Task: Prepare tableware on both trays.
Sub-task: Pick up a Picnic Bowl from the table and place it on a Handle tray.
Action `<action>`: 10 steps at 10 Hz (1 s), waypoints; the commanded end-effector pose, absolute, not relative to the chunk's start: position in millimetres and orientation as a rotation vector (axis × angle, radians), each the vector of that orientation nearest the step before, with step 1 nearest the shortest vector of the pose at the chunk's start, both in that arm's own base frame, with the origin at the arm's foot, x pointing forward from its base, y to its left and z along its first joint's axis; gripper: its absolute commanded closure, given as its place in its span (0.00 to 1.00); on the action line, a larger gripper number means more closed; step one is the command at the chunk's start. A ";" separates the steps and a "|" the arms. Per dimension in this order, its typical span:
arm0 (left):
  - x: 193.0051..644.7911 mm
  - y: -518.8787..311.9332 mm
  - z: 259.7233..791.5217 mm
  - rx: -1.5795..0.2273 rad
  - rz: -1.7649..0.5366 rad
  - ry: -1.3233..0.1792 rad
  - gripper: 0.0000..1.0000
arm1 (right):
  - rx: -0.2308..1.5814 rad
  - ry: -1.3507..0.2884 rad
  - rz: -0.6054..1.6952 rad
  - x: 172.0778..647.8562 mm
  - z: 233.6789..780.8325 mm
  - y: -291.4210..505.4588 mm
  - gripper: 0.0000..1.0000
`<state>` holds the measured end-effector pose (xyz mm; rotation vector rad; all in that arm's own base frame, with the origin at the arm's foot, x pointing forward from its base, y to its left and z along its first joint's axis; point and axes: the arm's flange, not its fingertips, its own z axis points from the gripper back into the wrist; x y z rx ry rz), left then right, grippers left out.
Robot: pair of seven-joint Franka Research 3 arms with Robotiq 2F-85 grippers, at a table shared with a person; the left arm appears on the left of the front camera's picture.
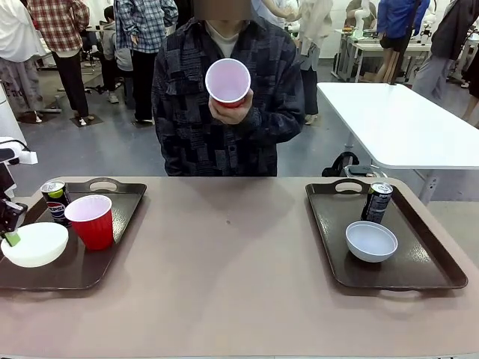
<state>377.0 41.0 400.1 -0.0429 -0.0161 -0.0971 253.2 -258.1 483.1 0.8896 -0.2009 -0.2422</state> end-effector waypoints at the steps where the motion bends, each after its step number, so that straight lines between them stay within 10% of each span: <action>1: 370.9 35.1 380.3 0.013 -0.080 -0.042 1.00 | 0.890 -0.206 -0.221 250.8 482.3 -259.4 0.00; 9: 386.7 23.5 344.0 0.087 -0.063 -0.041 1.00 | 0.890 -0.206 -0.221 250.8 482.3 -259.4 0.00; 10: 385.8 22.3 343.9 0.086 -0.068 -0.035 0.38 | 0.890 -0.206 -0.221 250.8 482.3 -259.4 0.00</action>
